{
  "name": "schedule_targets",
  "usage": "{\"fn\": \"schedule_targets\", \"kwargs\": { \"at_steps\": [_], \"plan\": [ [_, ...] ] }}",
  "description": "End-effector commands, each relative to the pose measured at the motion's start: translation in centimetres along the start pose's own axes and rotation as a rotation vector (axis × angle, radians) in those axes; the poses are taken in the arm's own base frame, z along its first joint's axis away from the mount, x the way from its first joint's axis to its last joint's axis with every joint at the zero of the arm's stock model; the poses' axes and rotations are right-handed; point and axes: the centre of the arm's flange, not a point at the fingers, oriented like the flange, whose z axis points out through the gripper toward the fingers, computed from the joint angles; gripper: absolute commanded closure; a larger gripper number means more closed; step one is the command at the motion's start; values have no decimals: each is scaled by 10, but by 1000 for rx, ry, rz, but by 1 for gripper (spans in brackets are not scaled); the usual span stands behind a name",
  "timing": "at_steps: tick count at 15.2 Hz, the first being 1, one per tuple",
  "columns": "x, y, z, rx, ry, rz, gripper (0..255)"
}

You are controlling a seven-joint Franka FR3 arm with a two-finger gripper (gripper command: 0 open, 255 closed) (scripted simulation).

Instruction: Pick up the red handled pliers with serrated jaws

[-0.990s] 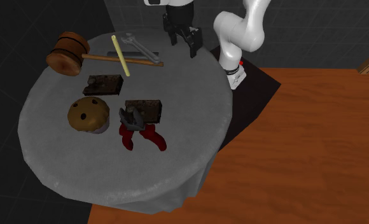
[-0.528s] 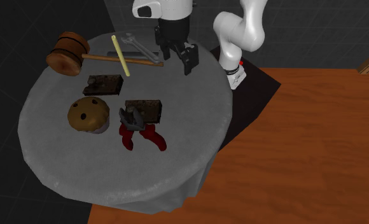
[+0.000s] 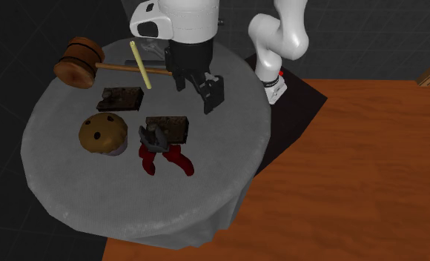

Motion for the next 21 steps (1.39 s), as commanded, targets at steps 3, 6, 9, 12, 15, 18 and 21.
{"fn": "schedule_targets", "kwargs": {
  "at_steps": [3,6,9,12,15,18,21],
  "plan": [
    [40,-33,-8,-10,33,-3,0],
    [68,-56,-16,-19,57,-6,0],
    [96,-78,-23,-27,81,-8,0],
    [95,-78,-7,-27,81,-8,0],
    [94,-78,8,-27,81,-8,0],
    [93,-78,17,-27,81,-8,0],
    [94,-78,16,-27,81,-8,255]
  ]
}}
